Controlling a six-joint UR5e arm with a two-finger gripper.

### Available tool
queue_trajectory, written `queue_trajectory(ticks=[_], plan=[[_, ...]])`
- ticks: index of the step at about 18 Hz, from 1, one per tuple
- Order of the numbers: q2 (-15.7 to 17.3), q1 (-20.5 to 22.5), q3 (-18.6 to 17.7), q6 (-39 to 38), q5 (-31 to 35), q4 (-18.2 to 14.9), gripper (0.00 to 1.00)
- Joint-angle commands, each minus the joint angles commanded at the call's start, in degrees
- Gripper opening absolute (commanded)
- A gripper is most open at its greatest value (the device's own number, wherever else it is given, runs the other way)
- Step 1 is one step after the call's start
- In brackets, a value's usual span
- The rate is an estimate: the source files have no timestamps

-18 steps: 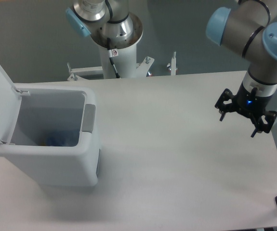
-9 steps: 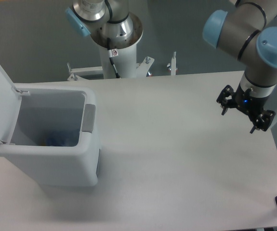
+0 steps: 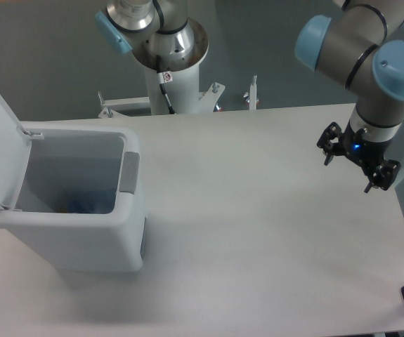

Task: Place the trash in the trash can

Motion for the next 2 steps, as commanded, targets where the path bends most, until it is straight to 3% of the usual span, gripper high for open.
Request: queue_trajectory(ticks=[2], plan=[[0.0,-0.09,0.0,0.0,0.0,0.09,1.0]])
